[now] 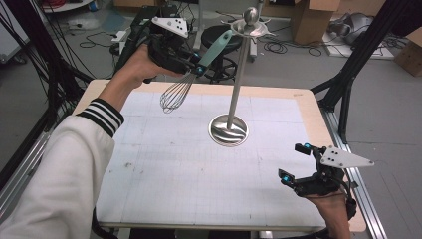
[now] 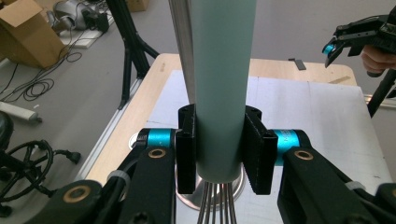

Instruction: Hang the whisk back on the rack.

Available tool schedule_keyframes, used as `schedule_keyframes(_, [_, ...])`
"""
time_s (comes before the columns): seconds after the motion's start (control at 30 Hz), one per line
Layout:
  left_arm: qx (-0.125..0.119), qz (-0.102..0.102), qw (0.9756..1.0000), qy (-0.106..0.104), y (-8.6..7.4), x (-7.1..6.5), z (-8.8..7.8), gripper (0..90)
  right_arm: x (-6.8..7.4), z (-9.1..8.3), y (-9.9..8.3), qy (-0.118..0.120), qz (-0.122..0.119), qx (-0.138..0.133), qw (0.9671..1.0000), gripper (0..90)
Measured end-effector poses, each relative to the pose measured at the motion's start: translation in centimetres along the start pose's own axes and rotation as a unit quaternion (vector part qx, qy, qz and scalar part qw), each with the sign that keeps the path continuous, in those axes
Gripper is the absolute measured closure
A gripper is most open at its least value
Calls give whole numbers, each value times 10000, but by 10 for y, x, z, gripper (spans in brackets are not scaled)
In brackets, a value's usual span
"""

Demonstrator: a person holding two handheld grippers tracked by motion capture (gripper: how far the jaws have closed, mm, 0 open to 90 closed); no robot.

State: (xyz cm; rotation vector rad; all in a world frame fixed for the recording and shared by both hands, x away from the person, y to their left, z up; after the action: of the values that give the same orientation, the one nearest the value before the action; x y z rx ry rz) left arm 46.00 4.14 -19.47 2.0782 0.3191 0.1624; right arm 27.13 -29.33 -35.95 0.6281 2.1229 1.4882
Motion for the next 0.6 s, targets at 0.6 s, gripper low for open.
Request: schedule_keyframes(0.6, [17, 10, 10000, -69, 4, -5, 20, 695, 0, 0, 0, 4, -20, -31, 10000, 7])
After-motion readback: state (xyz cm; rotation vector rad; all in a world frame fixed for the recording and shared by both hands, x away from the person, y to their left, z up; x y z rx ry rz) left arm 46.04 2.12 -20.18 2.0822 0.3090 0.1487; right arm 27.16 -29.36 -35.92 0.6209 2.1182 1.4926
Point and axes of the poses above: each handheld gripper's, and its own axes: z roughly forward along the jaws, y roughly out of its top, x roughly to its left, the point moved 5 cm from there along z, roughly forward along the jaws, and after that the axes turned 8 degrees about -z, right-handed, at the moved point
